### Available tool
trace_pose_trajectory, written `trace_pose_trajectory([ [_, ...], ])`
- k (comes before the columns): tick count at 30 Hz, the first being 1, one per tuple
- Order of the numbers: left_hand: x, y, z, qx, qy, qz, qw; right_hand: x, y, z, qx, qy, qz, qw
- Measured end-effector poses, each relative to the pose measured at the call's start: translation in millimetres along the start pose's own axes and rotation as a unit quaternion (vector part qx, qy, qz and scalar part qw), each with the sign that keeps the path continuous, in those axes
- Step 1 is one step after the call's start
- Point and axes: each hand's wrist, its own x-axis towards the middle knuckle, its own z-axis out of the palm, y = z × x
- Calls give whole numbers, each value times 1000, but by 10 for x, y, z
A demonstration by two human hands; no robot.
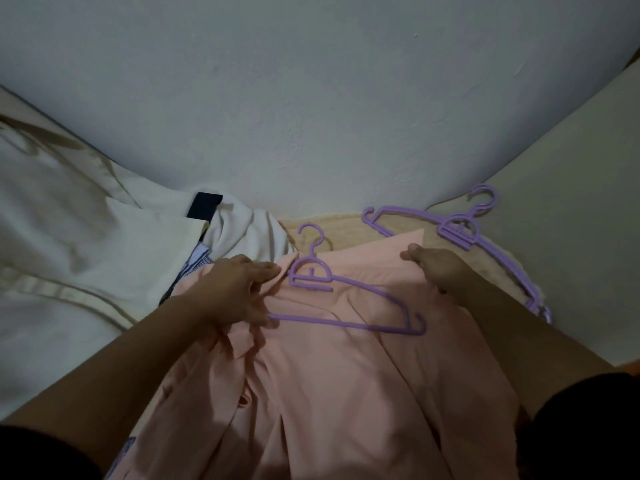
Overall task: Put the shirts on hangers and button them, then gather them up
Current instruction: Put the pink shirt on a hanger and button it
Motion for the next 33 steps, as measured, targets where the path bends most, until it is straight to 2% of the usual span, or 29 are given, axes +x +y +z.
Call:
trace_pose_trajectory([
  [4, 82, 104, -157, 53, 9, -35, 998, -91, -172, 45, 44, 2, -35, 998],
  [6, 144, 133, -232, 75, 11, -26, 997, -126, -252, 54, 49, 15, -59, 997],
  [10, 187, 167, -433, 119, -69, 6, 990, -149, -388, -1, 123, 22, -74, 989],
  [14, 194, 175, -596, 154, -109, 7, 982, -171, -451, -15, 213, -19, -41, 976],
  [21, 146, 213, -929, 205, -156, 5, 966, -246, -592, -30, 164, -11, -40, 986],
  [25, 81, 235, -953, 231, -73, 4, 970, -288, -669, -2, 210, -17, -33, 977],
  [28, 71, 265, -757, 189, -6, -20, 982, -364, -713, 95, 236, -26, -32, 971],
  [33, 165, 413, -481, 114, 65, -43, 990, -525, -746, 507, 313, -72, -6, 947],
])
